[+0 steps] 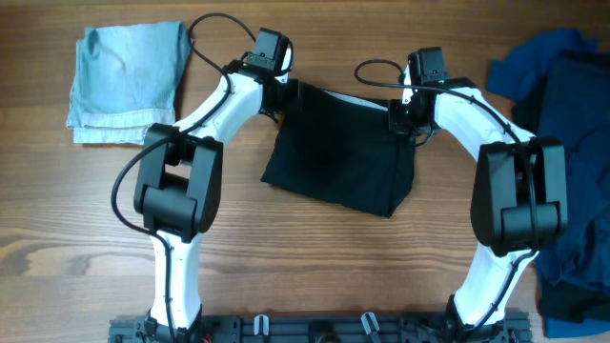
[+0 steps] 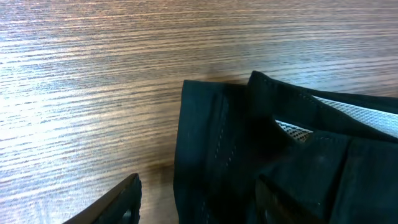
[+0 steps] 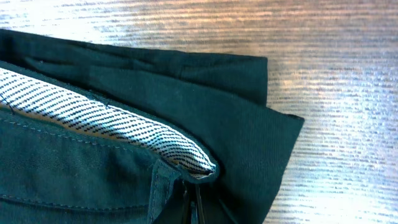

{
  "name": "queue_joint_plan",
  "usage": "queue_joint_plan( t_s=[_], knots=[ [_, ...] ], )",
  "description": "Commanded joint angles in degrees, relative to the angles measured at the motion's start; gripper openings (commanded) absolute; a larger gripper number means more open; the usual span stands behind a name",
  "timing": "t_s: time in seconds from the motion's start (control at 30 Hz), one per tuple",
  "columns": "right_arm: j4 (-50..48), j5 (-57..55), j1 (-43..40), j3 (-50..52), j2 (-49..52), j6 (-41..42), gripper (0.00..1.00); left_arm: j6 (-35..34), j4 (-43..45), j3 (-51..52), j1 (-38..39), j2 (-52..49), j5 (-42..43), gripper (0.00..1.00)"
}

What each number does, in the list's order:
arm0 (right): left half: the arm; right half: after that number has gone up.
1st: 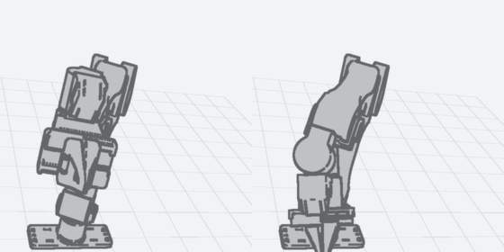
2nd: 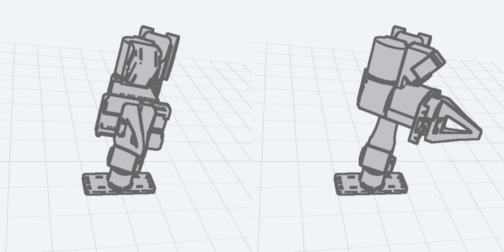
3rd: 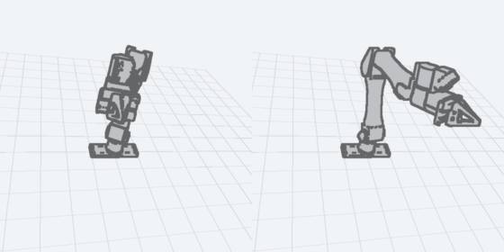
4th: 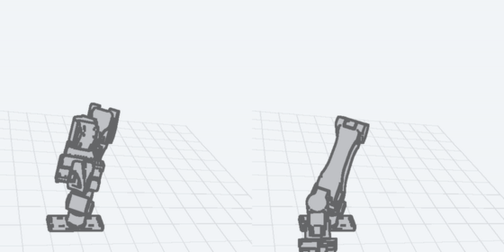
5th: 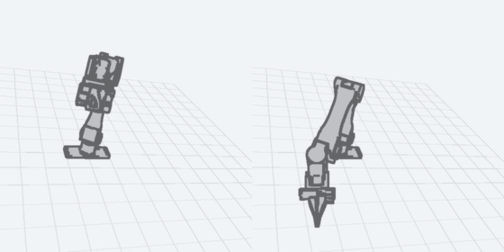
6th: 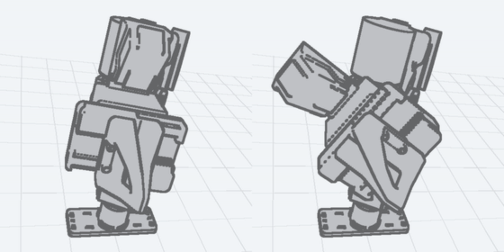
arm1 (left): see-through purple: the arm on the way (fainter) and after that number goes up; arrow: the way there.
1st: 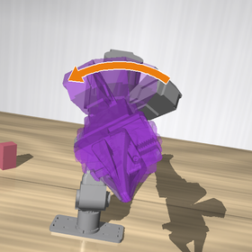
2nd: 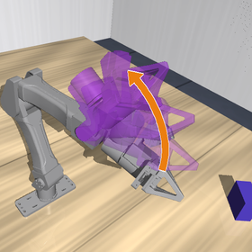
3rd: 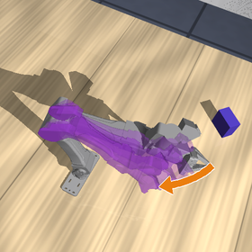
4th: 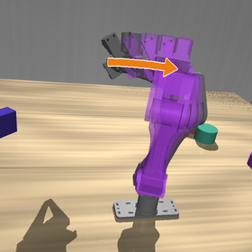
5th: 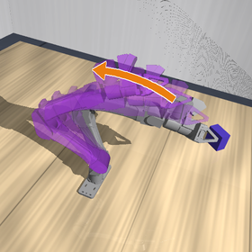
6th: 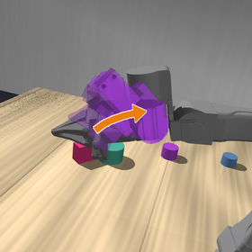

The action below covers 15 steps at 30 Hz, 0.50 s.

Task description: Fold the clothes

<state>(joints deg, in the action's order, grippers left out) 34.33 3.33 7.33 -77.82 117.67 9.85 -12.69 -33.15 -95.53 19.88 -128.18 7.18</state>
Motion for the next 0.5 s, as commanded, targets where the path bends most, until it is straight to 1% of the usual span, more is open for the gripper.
queue_joint_plan(
  t_s=[0.0,0.03,0.07,0.13,0.2,0.23,0.33,0.4,0.47],
  knots=[
    [-2.0,-1.9,-0.3,1.4,5.8,-1.7,0.04,0.7,0.9,-1.3,0.1,-0.1,-3.3,0.55],
    [-1.9,-2.1,-0.3,1.0,5.5,-2.3,0.04,0.7,0.8,-2.0,0.1,0.6,-3.3,0.55],
    [-1.6,-2.1,-0.4,0.4,5.0,-2.4,0.05,0.7,0.8,-3.0,0.1,1.9,-3.3,0.57],
    [0.4,-2.0,-0.5,-1.6,1.7,-2.2,0.04,0.3,0.6,-5.7,0.1,6.9,-5.2,0.7],
    [1.6,-2.0,-0.5,-2.5,-0.8,-2.1,0.04,0.2,0.5,-6.8,0.1,10.8,-5.8,0.74],
    [2.7,-2.0,-0.5,-3.0,-3.3,-1.5,0.04,0.2,0.4,-7.1,0.1,13.5,-5.8,0.78],
    [6.7,0.4,-0.5,-3.0,-10.4,-0.7,0.04,-0.2,-2.2,-7.1,0.1,19.4,-5.8,0.82],
    [12.5,4.9,-0.5,-3.0,-16.3,-0.7,0.05,-1.2,-6.8,-7.1,0.1,22.6,-5.8,0.84],
    [18.1,8.9,-0.5,-3.0,-20.0,-0.7,0.05,-2.8,-12.3,-7.1,0.0,24.4,-5.8,0.82]
  ],
)
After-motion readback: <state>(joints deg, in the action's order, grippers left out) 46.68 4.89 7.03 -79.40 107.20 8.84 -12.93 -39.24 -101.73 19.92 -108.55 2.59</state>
